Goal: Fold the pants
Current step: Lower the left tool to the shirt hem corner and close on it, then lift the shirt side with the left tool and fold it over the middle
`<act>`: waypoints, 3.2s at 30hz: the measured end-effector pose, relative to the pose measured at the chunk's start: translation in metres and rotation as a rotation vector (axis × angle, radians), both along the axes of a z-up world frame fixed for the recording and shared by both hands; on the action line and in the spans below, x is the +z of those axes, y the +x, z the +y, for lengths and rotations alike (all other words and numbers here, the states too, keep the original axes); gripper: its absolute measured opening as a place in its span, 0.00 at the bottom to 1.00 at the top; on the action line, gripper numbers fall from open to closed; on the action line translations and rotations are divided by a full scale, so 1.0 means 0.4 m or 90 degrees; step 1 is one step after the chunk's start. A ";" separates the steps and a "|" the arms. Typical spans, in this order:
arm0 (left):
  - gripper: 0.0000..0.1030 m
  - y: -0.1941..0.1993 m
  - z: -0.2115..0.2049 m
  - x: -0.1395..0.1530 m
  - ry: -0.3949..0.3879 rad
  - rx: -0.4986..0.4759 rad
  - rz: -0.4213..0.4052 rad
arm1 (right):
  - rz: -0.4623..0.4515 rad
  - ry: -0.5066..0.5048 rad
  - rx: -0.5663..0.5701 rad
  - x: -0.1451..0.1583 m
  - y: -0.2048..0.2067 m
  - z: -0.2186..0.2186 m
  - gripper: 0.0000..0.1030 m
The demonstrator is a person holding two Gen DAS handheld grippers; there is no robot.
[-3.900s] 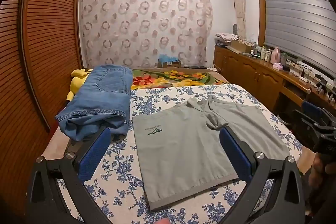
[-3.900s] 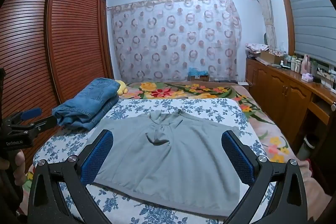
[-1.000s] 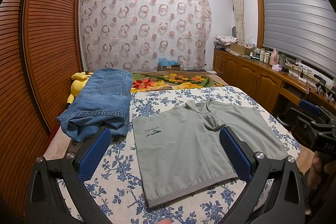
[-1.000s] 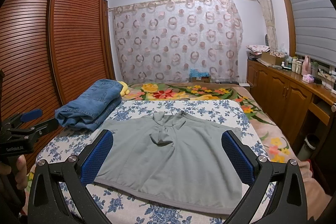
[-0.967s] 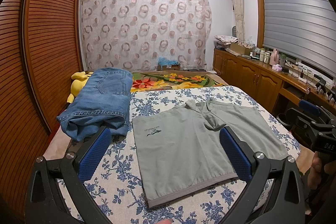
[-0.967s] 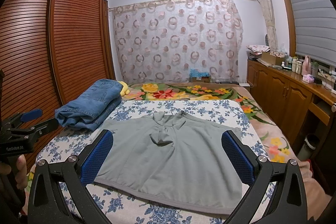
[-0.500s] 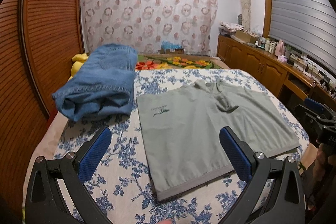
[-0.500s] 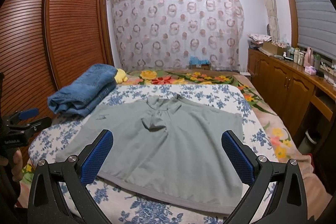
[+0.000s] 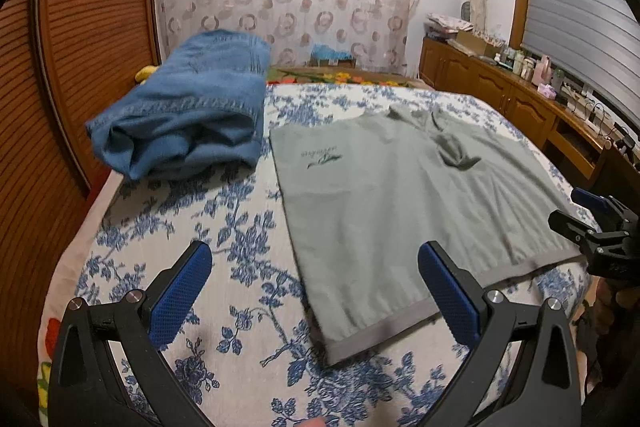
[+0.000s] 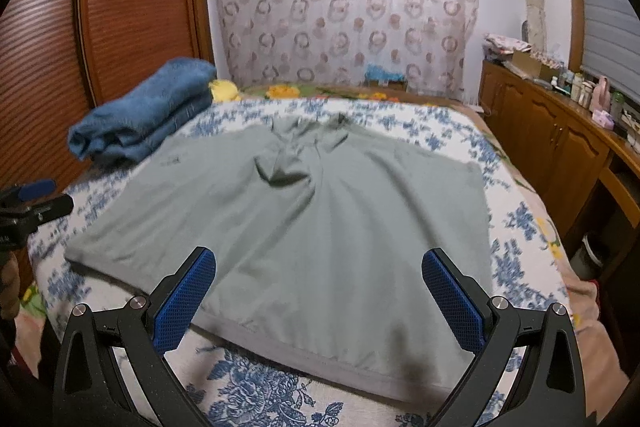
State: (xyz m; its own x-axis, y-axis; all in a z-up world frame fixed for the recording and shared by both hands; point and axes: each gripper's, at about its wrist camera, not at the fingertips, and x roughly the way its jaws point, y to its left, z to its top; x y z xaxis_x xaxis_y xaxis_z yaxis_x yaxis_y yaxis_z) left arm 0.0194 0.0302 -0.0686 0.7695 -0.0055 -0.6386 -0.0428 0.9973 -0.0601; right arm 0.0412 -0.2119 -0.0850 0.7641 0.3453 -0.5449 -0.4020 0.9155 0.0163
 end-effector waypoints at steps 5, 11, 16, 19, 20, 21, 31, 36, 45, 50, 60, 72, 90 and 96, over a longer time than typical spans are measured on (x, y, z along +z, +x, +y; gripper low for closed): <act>1.00 0.002 0.021 -0.036 -0.002 0.008 0.029 | 0.029 -0.018 0.004 -0.003 -0.003 0.003 1.00; 1.00 -0.013 0.046 -0.067 -0.003 0.008 0.048 | 0.056 -0.031 0.008 -0.005 -0.010 0.008 1.00; 1.00 -0.029 0.059 -0.077 -0.013 -0.003 0.055 | 0.051 -0.036 0.007 0.010 -0.034 0.013 1.00; 0.96 -0.036 0.061 -0.080 -0.024 -0.014 0.058 | 0.048 -0.041 0.011 0.016 -0.049 0.013 1.00; 0.94 -0.040 0.060 -0.080 -0.026 -0.016 0.060 | 0.050 -0.045 0.015 0.021 -0.056 0.012 1.00; 0.93 -0.042 0.059 -0.081 -0.029 -0.020 0.061 | 0.053 -0.047 0.019 0.021 -0.058 0.012 1.00; 0.53 -0.064 0.034 -0.092 -0.083 -0.076 0.079 | 0.044 -0.046 0.033 0.011 -0.037 -0.010 1.00; 0.38 -0.064 0.023 -0.091 -0.096 -0.086 0.080 | 0.041 -0.047 0.033 0.008 -0.001 0.004 1.00; 0.15 -0.046 0.016 -0.097 -0.098 -0.097 0.082 | 0.056 -0.068 0.052 0.013 0.009 0.011 1.00; 0.07 -0.042 0.009 -0.081 -0.105 -0.109 0.073 | 0.053 -0.064 0.050 0.014 0.009 0.010 0.99; 0.06 0.002 -0.032 0.023 -0.114 -0.164 0.011 | 0.047 -0.039 0.057 0.024 -0.012 -0.017 0.73; 0.05 0.114 -0.169 0.111 -0.100 -0.274 -0.022 | 0.042 -0.015 0.016 0.032 -0.014 -0.093 0.58; 0.05 0.257 -0.386 0.161 -0.092 -0.383 -0.028 | 0.034 0.013 -0.009 0.035 -0.036 -0.148 0.49; 0.06 0.268 -0.396 0.131 -0.079 -0.368 0.001 | 0.038 0.015 -0.015 0.033 -0.038 -0.143 0.49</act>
